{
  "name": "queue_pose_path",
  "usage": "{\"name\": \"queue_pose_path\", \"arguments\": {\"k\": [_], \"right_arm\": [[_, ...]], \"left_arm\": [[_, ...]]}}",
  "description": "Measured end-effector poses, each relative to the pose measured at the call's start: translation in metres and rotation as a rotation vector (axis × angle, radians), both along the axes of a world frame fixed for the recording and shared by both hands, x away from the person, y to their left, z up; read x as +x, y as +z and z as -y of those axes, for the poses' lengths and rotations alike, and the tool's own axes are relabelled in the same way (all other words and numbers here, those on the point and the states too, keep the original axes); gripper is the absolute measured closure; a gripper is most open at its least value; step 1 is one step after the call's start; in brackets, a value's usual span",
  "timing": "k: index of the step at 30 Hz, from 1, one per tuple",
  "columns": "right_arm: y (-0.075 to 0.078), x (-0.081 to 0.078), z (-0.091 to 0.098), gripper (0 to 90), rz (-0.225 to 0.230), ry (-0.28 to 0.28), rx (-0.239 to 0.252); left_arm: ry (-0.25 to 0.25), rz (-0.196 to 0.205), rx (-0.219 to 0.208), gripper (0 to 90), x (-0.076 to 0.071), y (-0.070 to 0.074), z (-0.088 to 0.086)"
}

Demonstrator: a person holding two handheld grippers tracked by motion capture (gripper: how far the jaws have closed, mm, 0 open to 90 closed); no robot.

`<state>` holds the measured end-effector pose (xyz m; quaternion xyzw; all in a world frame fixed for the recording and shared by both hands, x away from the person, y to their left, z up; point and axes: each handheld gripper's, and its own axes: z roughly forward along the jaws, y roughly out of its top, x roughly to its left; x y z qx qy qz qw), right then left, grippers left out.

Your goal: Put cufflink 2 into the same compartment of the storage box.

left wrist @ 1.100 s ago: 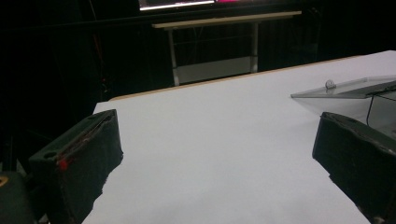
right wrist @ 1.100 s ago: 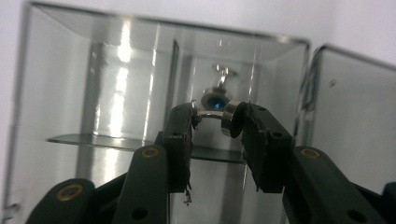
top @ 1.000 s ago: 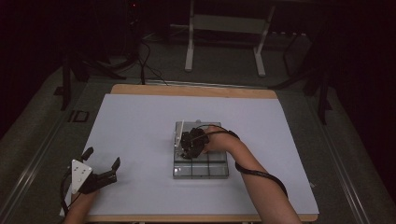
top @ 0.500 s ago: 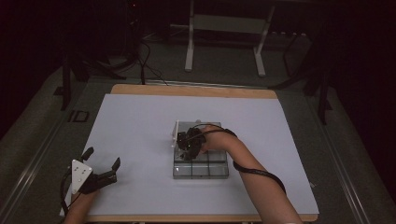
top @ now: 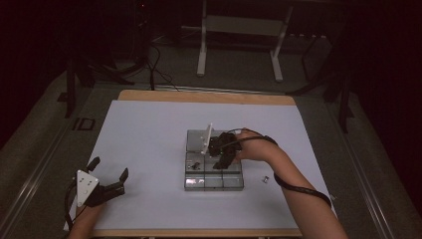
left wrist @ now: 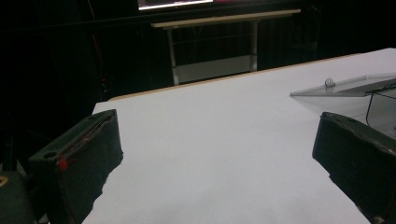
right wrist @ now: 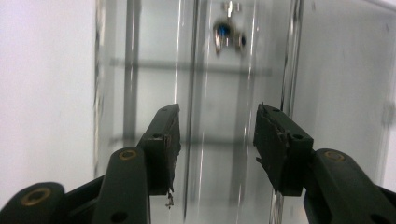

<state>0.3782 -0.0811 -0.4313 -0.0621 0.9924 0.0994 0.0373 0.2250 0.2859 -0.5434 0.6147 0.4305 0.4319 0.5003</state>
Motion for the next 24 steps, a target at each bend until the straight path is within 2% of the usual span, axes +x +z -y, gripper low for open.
{"name": "queue_pose_path", "arguments": {"k": [6,12,17,24], "right_arm": [[0.007,-0.009,0.038,50.5,0.029,-0.048,-0.031],[0.007,-0.016,0.075,50.4,0.031,-0.135,-0.055],[-0.002,-0.021,0.103,50.5,0.021,-0.219,-0.071],[-0.02,-0.023,0.133,50.6,0.011,-0.298,-0.107]], "left_arm": [[0.001,-0.001,0.001,2.4,0.0,0.0,0.0],[0.002,-0.002,0.001,2.4,0.0,0.0,0.0],[0.002,-0.002,0.002,2.4,0.0,0.0,0.0],[0.004,-0.004,0.003,2.4,0.0,0.0,0.001]]}}
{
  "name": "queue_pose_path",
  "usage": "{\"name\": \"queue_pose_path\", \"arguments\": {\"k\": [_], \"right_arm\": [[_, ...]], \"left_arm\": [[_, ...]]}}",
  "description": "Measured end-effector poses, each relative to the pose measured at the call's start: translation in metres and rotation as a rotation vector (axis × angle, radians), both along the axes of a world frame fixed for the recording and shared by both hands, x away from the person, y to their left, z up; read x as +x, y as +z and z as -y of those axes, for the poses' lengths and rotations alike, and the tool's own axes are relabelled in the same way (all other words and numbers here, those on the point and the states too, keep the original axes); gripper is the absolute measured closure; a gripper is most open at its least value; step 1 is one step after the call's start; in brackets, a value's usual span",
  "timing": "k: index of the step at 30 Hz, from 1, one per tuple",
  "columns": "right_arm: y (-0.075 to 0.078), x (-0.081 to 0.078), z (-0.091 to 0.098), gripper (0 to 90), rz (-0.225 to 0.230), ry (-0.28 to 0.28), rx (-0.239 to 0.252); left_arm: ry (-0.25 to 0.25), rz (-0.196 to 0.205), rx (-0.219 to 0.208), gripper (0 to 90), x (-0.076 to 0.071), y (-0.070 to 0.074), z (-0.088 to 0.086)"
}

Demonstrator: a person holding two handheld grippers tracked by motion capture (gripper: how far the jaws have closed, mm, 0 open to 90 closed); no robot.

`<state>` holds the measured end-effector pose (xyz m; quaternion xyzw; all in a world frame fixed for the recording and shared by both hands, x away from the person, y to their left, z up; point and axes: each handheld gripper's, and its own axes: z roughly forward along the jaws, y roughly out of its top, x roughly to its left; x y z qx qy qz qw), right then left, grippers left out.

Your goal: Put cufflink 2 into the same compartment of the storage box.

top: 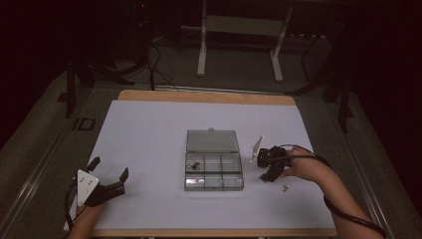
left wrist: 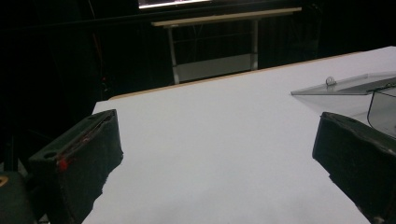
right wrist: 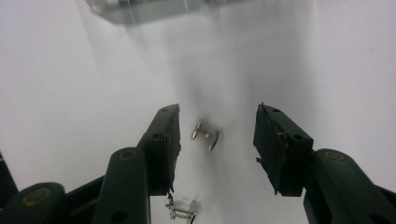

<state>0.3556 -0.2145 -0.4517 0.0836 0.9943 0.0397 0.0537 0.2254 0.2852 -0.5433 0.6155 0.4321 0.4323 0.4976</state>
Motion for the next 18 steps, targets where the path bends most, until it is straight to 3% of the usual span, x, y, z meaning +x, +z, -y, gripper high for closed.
{"name": "queue_pose_path", "arguments": {"k": [9,14,18], "right_arm": [[-0.028,0.0,0.014,51.5,-0.041,-0.087,0.004],[-0.04,0.002,0.016,54.5,-0.056,-0.085,-0.018],[-0.044,0.004,0.017,64.4,-0.086,-0.093,-0.026]], "left_arm": [[0.0,0.002,0.001,2.4,0.0,0.0,0.0],[0.0,0.001,0.001,2.4,0.0,0.0,0.0],[0.0,0.003,0.002,2.4,0.0,0.0,0.0]]}}
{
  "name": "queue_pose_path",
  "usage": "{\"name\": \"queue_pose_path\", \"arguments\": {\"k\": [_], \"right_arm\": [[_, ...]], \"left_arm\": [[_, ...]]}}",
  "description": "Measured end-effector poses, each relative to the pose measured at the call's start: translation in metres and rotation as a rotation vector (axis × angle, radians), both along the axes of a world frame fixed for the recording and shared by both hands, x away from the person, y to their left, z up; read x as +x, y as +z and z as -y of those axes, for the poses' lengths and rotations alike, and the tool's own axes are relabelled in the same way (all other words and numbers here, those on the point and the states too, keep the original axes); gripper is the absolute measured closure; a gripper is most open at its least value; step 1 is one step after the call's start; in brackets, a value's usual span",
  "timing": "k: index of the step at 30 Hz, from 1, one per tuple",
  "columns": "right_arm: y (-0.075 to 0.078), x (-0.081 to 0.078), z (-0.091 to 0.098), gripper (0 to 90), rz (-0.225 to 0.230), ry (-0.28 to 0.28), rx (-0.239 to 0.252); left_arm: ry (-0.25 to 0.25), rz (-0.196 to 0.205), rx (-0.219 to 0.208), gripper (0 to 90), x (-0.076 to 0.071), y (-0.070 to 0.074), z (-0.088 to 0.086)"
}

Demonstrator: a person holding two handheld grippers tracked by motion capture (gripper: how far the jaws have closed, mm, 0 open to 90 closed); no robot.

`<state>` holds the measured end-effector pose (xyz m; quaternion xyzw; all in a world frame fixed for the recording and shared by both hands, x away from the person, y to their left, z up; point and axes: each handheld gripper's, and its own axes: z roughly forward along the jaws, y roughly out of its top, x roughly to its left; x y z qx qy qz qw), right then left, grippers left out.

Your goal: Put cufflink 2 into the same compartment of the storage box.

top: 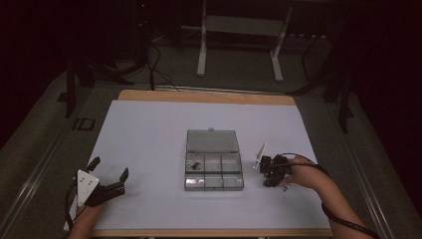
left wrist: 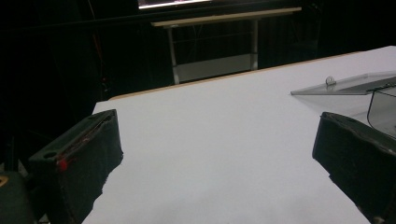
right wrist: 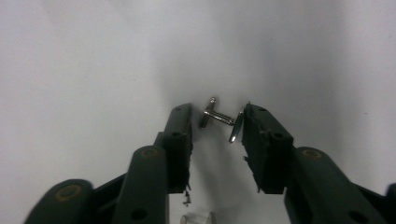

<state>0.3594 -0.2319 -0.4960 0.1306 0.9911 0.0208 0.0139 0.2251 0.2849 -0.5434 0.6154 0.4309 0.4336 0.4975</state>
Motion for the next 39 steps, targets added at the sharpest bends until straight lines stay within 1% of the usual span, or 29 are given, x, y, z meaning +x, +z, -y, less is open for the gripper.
{"name": "queue_pose_path", "arguments": {"k": [2,3,7,10,12,15,17,19,23,25,26,27,29,32,35,39], "right_arm": [[0.0,0.0,0.0,67.0,-0.01,0.001,-0.001],[0.0,0.0,-0.001,69.8,-0.012,-0.001,-0.004],[0.003,0.0,-0.003,72.0,-0.016,0.01,-0.029],[0.009,0.0,-0.004,72.0,-0.02,0.028,-0.02],[0.014,-0.001,-0.007,72.0,-0.02,0.044,-0.022],[0.025,-0.003,-0.012,72.0,-0.011,0.073,-0.006],[0.033,-0.004,-0.017,72.0,-0.005,0.09,0.014],[0.041,-0.005,-0.022,72.0,0.01,0.107,0.024],[0.054,-0.01,-0.036,72.0,0.022,0.149,0.035],[0.061,-0.012,-0.045,72.0,0.032,0.178,0.043],[0.063,-0.014,-0.049,72.0,0.031,0.183,0.047],[0.066,-0.015,-0.054,72.0,0.041,0.199,0.051],[0.069,-0.017,-0.063,72.0,0.045,0.227,0.059],[0.074,-0.021,-0.079,72.0,0.058,0.284,0.067],[0.077,-0.025,-0.095,72.0,0.065,0.342,0.086],[0.079,-0.029,-0.116,72.0,0.069,0.394,0.109]], "left_arm": [[0.0,0.0,0.0,2.4,0.0,0.0,0.0],[0.0,0.0,0.0,2.4,0.0,0.0,0.0],[0.001,-0.002,-0.001,2.4,0.0,0.0,0.0],[0.0,-0.003,0.0,2.4,0.0,0.0,0.0],[0.001,-0.003,-0.001,2.4,0.0,0.0,0.0],[0.001,-0.003,0.0,2.4,0.0,0.0,0.0],[0.001,-0.003,-0.001,2.4,0.0,0.0,0.0],[0.0,-0.003,-0.001,2.4,0.0,0.0,0.0],[0.001,-0.003,-0.002,2.4,0.0,0.0,0.0],[0.001,-0.004,-0.002,2.4,0.0,0.0,0.0],[0.001,-0.004,-0.002,2.4,0.0,0.0,0.0],[0.001,-0.004,-0.002,2.4,0.0,0.0,0.0],[0.0,-0.004,-0.002,2.4,0.0,0.0,0.0],[-0.001,-0.003,-0.002,2.4,0.0,0.0,0.0],[-0.002,-0.003,-0.002,2.4,0.0,0.0,-0.001],[-0.003,-0.001,-0.002,2.4,0.0,0.0,-0.001]]}}
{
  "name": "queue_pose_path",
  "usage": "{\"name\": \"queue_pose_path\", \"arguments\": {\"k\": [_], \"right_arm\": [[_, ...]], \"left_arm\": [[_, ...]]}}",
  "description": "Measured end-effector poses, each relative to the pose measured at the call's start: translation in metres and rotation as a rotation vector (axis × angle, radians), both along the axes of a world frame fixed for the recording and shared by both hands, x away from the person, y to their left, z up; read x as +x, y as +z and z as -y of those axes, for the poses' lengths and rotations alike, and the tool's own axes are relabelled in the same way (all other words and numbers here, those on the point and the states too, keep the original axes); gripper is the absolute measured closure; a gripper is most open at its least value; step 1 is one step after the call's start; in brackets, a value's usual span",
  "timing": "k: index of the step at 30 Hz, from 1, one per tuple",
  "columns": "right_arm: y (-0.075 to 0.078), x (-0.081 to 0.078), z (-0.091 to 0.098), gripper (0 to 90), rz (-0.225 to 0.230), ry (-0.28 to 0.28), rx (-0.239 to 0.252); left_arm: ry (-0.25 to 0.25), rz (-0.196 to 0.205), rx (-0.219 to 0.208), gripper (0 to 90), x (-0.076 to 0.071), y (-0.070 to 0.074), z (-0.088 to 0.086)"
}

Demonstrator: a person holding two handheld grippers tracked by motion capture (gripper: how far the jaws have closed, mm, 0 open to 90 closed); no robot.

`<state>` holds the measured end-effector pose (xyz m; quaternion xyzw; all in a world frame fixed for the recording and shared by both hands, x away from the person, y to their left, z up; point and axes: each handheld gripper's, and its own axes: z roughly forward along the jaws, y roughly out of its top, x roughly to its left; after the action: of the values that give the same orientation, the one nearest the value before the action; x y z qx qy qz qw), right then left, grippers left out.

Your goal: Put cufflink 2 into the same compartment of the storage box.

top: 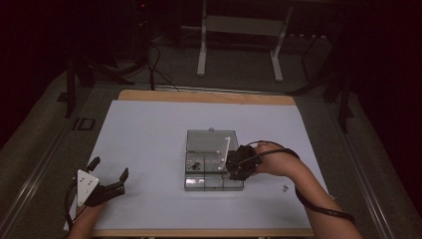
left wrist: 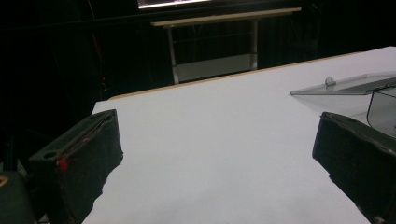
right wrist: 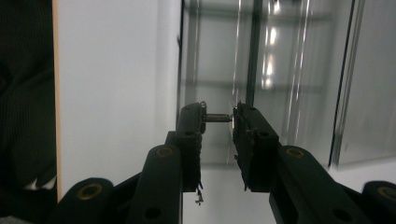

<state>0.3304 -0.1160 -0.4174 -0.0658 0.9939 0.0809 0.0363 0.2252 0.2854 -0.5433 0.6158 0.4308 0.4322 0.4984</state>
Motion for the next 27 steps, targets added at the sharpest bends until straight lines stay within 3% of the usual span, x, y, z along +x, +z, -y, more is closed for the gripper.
{"name": "queue_pose_path", "arguments": {"k": [8,14,18,22,27], "right_arm": [[-0.001,-0.009,-0.036,72.0,-0.001,0.085,0.046],[-0.008,-0.014,-0.059,72.0,-0.006,0.151,0.132],[-0.02,-0.013,-0.07,72.0,-0.014,0.168,0.181],[-0.036,-0.006,-0.077,72.0,0.01,0.14,0.236],[-0.057,0.005,-0.081,72.0,-0.01,0.096,0.245]], "left_arm": [[-0.002,0.002,-0.003,2.4,0.0,0.0,0.0],[-0.004,0.004,-0.002,2.4,0.0,0.0,0.0],[-0.005,0.004,-0.004,2.4,0.0,0.0,0.0],[-0.007,0.004,-0.003,2.4,0.0,0.0,0.0],[-0.007,0.003,-0.004,2.4,0.0,0.0,-0.001]]}}
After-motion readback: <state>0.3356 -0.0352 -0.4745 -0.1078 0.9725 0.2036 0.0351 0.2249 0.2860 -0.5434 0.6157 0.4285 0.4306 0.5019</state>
